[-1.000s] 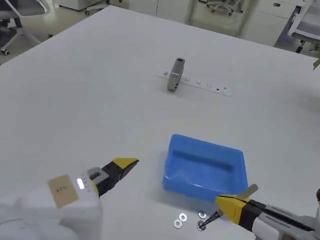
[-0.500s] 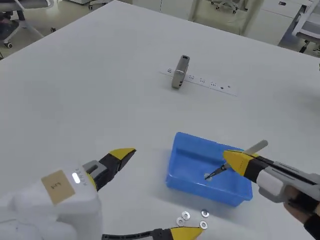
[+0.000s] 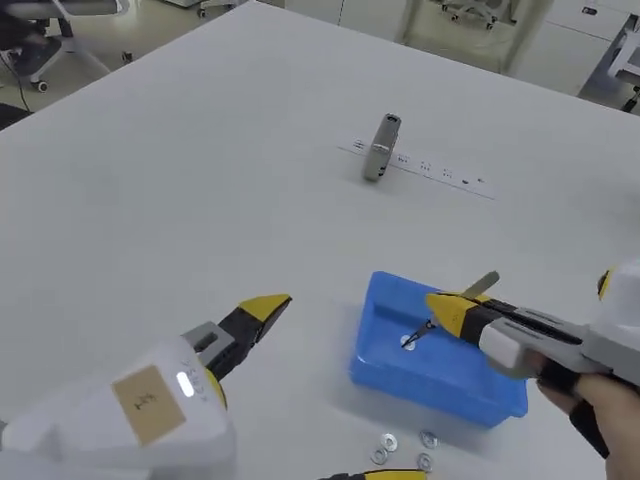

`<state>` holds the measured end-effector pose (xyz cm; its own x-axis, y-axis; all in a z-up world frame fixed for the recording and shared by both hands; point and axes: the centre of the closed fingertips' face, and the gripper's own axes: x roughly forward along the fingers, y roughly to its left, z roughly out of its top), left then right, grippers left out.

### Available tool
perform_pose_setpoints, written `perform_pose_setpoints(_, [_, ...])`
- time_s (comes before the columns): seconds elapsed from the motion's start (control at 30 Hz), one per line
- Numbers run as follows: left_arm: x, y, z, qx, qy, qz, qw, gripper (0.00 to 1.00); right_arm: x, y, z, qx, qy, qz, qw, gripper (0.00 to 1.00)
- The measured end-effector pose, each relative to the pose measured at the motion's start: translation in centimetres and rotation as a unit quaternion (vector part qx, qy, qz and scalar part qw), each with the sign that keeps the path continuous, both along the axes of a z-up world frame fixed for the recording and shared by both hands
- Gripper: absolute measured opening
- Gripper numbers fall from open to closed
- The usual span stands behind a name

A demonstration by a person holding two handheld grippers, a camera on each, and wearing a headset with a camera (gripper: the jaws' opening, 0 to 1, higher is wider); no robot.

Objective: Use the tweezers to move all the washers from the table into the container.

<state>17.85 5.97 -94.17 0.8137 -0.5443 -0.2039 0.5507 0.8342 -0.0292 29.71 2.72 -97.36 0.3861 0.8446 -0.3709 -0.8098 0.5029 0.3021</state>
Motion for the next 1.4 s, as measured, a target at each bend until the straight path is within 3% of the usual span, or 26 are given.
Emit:
perform_pose_setpoints(0.53, [0.1,0.4,-0.5,-0.001,0.013,0.008,0.9999,0.88,1.8,1.7,-3.4,-0.030,0.013,0.014,0.9994,0.02])
perform_pose_setpoints(0.83, [0.1,0.6,-0.5,-0.001,0.013,0.015,0.9998,0.87,1.3,2.0,-4.1,-0.046,0.011,0.025,0.9986,0.02])
perform_pose_setpoints(1.1, [0.1,0.7,-0.6,0.001,0.017,0.016,0.9997,0.86,0.9,2.3,-4.3,-0.051,0.004,0.036,0.9981,0.02])
perform_pose_setpoints(1.2, [0.1,0.8,-0.6,0.001,0.018,0.017,0.9997,0.86,0.7,2.3,-4.3,-0.063,-0.018,0.045,0.9968,0.03])
perform_pose_setpoints(1.4, [0.2,1.0,-0.7,0.002,0.019,0.023,0.9995,0.86,0.6,2.0,-3.1,-0.048,-0.030,0.040,0.9976,0.03])
